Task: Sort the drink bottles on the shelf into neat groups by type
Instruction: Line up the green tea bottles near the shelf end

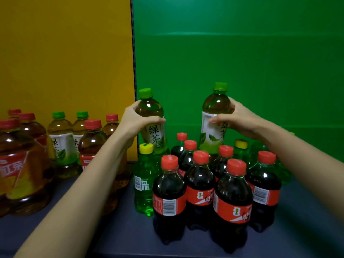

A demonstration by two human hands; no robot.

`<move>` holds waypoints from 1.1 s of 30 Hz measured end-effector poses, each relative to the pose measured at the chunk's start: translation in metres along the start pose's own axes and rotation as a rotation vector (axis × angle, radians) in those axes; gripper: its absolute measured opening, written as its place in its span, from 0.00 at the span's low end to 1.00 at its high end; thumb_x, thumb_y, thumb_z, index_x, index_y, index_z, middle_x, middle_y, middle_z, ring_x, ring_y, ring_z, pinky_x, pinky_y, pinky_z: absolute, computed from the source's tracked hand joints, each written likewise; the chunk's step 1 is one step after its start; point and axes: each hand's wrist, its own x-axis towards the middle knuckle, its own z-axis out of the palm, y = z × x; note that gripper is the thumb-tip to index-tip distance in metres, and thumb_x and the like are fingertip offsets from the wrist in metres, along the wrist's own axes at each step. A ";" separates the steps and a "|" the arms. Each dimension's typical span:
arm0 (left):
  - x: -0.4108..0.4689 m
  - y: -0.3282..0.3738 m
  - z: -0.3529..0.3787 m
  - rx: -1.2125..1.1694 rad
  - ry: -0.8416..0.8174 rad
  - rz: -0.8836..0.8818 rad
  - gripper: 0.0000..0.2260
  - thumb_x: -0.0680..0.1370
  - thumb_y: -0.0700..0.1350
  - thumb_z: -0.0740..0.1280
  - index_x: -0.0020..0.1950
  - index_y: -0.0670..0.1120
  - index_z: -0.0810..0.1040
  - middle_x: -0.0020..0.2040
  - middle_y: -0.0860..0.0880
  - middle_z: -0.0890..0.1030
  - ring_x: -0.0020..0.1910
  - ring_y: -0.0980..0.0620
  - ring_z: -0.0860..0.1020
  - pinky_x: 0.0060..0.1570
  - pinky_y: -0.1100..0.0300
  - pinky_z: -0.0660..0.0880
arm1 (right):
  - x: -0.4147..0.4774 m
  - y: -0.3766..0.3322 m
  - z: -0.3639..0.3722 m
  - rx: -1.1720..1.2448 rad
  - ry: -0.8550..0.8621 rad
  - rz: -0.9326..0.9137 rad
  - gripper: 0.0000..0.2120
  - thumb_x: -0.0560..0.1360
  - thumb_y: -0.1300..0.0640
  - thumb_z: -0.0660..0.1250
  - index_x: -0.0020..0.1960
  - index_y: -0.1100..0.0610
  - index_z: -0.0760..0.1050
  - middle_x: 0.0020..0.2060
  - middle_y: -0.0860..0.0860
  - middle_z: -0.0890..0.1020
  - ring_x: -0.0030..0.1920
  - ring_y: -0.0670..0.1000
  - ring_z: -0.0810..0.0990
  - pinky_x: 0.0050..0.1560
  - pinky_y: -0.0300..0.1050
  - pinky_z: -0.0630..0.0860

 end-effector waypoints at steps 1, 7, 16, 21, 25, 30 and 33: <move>0.001 0.002 0.000 -0.025 0.034 0.030 0.19 0.65 0.38 0.76 0.52 0.47 0.75 0.48 0.49 0.80 0.49 0.51 0.79 0.45 0.59 0.75 | 0.002 -0.003 0.002 0.068 0.046 -0.025 0.19 0.67 0.71 0.69 0.49 0.51 0.72 0.43 0.49 0.79 0.44 0.47 0.78 0.46 0.41 0.74; 0.008 0.025 -0.001 -0.111 0.167 0.154 0.23 0.61 0.40 0.77 0.51 0.48 0.73 0.46 0.51 0.79 0.47 0.52 0.78 0.43 0.59 0.74 | 0.010 -0.033 0.002 0.263 0.291 -0.191 0.27 0.51 0.59 0.76 0.48 0.50 0.73 0.42 0.48 0.80 0.44 0.49 0.78 0.51 0.44 0.74; -0.005 0.085 -0.012 -0.147 0.266 0.342 0.25 0.55 0.50 0.75 0.49 0.52 0.72 0.46 0.53 0.78 0.48 0.53 0.78 0.46 0.58 0.77 | -0.005 -0.084 0.022 0.393 0.394 -0.462 0.25 0.53 0.55 0.76 0.48 0.52 0.72 0.40 0.47 0.80 0.43 0.49 0.80 0.49 0.46 0.76; -0.024 0.125 -0.036 -0.114 0.298 0.355 0.24 0.54 0.48 0.75 0.48 0.51 0.73 0.44 0.51 0.78 0.43 0.52 0.78 0.41 0.57 0.78 | -0.020 -0.118 0.034 0.589 0.340 -0.456 0.23 0.56 0.62 0.75 0.49 0.53 0.72 0.38 0.48 0.81 0.39 0.47 0.81 0.46 0.44 0.77; -0.053 0.141 -0.060 -0.062 0.266 0.294 0.18 0.60 0.41 0.73 0.47 0.50 0.74 0.42 0.52 0.78 0.41 0.52 0.78 0.35 0.59 0.76 | -0.033 -0.134 0.052 0.707 0.261 -0.375 0.21 0.60 0.60 0.73 0.51 0.54 0.72 0.39 0.49 0.79 0.37 0.47 0.80 0.50 0.52 0.79; -0.102 0.144 -0.092 -0.019 0.232 0.213 0.12 0.62 0.41 0.71 0.43 0.52 0.76 0.35 0.54 0.79 0.33 0.57 0.79 0.33 0.64 0.76 | -0.048 -0.141 0.088 0.798 0.111 -0.277 0.23 0.63 0.60 0.73 0.57 0.57 0.72 0.39 0.51 0.80 0.37 0.49 0.81 0.50 0.53 0.79; -0.131 0.143 -0.114 -0.019 0.235 0.162 0.11 0.63 0.41 0.70 0.42 0.52 0.75 0.33 0.54 0.79 0.32 0.56 0.79 0.31 0.63 0.76 | -0.056 -0.145 0.116 0.846 0.047 -0.212 0.19 0.67 0.61 0.72 0.56 0.57 0.72 0.38 0.51 0.80 0.36 0.48 0.80 0.48 0.51 0.80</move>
